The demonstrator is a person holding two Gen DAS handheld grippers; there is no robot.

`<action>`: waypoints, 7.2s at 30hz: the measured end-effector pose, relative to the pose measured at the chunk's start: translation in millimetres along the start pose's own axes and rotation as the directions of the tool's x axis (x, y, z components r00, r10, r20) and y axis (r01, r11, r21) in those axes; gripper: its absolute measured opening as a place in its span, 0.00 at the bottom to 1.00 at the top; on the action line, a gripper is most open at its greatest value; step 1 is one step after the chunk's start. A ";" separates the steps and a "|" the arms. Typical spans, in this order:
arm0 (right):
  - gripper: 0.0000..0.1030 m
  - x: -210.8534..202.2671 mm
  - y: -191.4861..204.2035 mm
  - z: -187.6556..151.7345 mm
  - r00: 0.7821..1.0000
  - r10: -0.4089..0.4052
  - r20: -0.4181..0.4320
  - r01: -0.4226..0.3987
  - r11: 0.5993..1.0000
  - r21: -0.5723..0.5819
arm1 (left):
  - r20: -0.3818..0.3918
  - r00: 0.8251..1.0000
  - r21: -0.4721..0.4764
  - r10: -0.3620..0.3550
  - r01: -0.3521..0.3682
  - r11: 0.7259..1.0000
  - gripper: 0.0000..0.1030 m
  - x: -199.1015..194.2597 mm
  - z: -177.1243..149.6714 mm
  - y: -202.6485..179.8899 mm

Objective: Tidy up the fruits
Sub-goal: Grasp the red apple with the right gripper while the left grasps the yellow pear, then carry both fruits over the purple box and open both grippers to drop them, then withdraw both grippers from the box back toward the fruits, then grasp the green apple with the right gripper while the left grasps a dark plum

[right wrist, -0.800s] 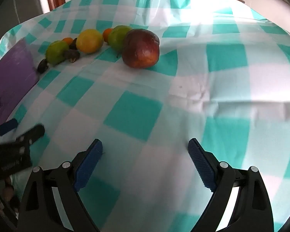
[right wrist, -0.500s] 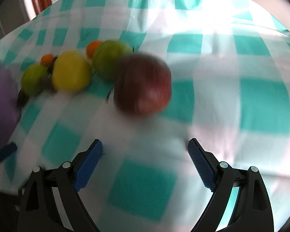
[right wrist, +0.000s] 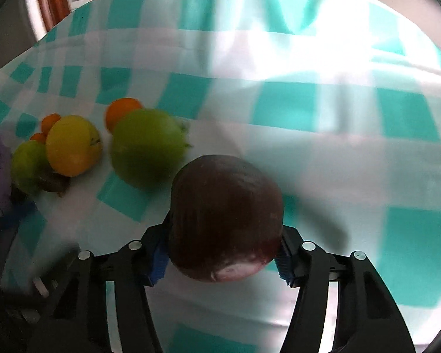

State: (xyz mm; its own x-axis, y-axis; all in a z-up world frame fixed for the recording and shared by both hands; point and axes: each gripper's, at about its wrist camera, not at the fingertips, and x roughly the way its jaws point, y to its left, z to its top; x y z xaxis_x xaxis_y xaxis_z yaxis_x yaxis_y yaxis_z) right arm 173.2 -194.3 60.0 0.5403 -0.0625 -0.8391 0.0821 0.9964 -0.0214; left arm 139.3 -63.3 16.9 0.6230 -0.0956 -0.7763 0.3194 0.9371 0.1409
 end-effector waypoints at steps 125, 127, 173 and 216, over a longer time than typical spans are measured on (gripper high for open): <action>0.79 -197.3 273.8 -13.3 0.868 0.491 -0.080 -0.451 0.709 -0.542 | -0.020 0.913 -0.312 0.407 -0.393 0.865 0.99 -284.1 -85.3 199.1; 0.80 -214.3 226.9 -18.7 0.867 0.497 0.034 -0.424 0.771 -0.475 | 0.064 0.916 -0.302 0.396 -0.360 0.883 0.98 -299.7 -67.1 165.6; 0.88 46.8 43.4 18.9 0.990 0.115 -0.077 -0.119 0.992 -0.050 | -0.239 0.924 0.270 0.297 -0.231 0.935 0.97 -167.4 -147.3 161.0; 0.54 -7.7 7.0 -61.8 0.988 0.151 0.022 -0.150 0.987 -0.054 | -0.319 0.942 -0.508 0.101 -0.260 0.821 0.50 27.1 25.9 39.0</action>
State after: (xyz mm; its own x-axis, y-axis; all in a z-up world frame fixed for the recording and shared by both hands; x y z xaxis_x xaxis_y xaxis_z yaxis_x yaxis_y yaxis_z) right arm 117.8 -183.3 32.7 0.5646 0.0877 -0.8207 -0.0454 0.9961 0.0751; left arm 187.2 -38.1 17.3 0.3915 0.1113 -0.9134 -0.2624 0.9650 0.0052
